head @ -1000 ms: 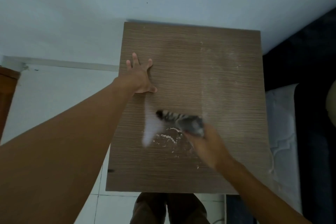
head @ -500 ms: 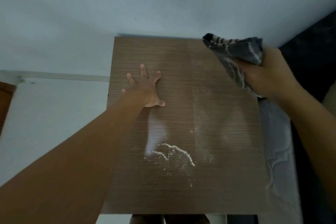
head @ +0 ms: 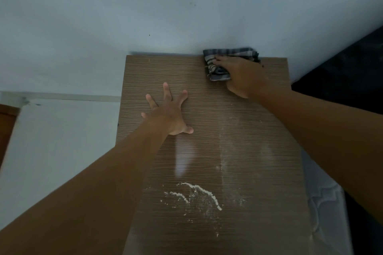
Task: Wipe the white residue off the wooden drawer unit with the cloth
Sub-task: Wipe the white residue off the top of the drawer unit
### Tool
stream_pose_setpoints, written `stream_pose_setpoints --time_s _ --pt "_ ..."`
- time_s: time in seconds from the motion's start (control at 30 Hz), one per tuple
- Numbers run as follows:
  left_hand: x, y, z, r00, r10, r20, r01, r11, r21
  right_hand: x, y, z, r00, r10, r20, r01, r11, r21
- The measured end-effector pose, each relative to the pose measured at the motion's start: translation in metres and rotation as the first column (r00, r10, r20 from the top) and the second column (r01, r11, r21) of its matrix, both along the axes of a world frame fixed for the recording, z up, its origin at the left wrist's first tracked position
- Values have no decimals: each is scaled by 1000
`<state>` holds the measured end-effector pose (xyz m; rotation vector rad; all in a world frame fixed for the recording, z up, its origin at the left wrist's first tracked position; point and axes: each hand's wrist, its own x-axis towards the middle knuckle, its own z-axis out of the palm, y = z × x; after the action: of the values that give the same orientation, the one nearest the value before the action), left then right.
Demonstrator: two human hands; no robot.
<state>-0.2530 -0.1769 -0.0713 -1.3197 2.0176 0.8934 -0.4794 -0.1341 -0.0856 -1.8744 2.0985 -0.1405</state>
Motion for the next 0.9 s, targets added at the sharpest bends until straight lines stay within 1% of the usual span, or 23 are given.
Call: stream_pose_setpoints --time_s 0.07,0.13,0.2,0.37,0.6,0.8,0.9 --pt "0 -1 -1 1000 -2 -3 2 1000 5 0 5 -10 991 -32 128 37 999 -36" --pt "0 -1 -2 1000 -3 -1 3 1000 4 4 8 -16 980 -51 190 69 993 -91" --pt "0 0 -1 1000 -4 0 4 1000 4 8 8 -19 978 -80 193 103 988 -116" --pt "1 0 -1 1000 2 -9 -1 1000 10 21 23 -22 980 -81 181 104 987 -124" --pt "0 0 -2 1000 -12 -4 12 1000 3 68 89 -27 976 -107 191 139 976 -168" --pt "-1 -1 -7 999 -41 6 41 998 -39 110 156 -21 959 -136 247 159 985 -73" --pt "0 0 -4 1000 -28 1 28 999 -34 133 193 -20 965 -119 234 130 991 -30"
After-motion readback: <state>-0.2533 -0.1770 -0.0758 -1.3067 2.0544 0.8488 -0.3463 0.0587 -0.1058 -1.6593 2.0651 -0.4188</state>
